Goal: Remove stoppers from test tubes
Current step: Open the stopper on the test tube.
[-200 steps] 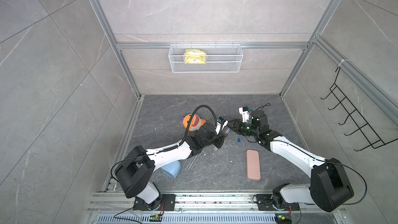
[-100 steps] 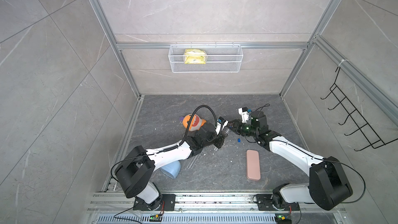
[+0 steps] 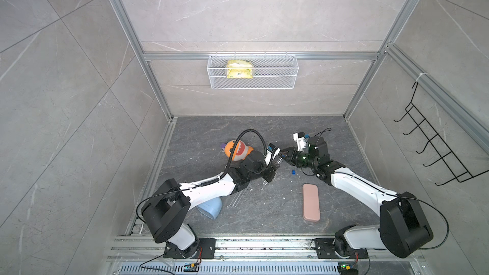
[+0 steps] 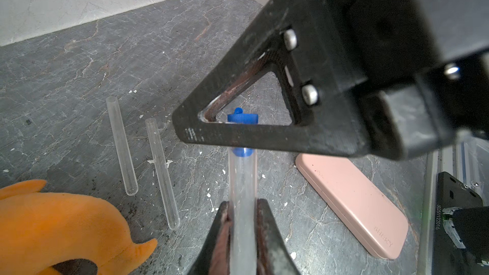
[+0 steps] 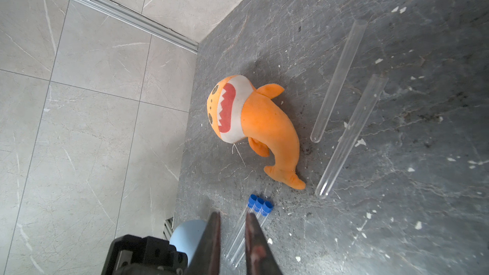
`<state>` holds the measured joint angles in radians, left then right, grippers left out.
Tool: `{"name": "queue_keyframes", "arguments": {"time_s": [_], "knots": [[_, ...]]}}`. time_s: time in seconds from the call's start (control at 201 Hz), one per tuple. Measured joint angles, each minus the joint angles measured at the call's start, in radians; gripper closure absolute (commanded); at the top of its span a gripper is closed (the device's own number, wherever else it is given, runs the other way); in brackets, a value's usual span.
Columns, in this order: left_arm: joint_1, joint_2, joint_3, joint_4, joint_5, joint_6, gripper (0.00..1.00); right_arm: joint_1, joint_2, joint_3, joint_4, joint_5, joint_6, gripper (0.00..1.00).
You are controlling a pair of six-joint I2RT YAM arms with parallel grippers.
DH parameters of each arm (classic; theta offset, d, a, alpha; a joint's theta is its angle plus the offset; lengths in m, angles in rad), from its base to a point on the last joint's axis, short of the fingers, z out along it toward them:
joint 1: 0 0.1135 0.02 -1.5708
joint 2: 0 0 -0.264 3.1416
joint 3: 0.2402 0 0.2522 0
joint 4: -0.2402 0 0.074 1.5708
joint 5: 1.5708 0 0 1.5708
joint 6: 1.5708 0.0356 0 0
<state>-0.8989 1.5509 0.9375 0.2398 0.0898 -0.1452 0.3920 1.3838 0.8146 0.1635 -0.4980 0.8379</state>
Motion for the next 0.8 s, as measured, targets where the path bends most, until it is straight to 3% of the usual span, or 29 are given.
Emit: {"name": "queue_keyframes", "arguments": {"time_s": [0.508,0.797], "knots": [[-0.008,0.000,0.000,-0.013,-0.005,-0.001,0.96,0.008,-0.004,0.001,-0.036,0.041,-0.041,1.00],[-0.012,0.021,0.000,0.001,-0.003,-0.005,1.00,0.013,-0.008,0.001,-0.061,0.080,-0.068,1.00]]}}
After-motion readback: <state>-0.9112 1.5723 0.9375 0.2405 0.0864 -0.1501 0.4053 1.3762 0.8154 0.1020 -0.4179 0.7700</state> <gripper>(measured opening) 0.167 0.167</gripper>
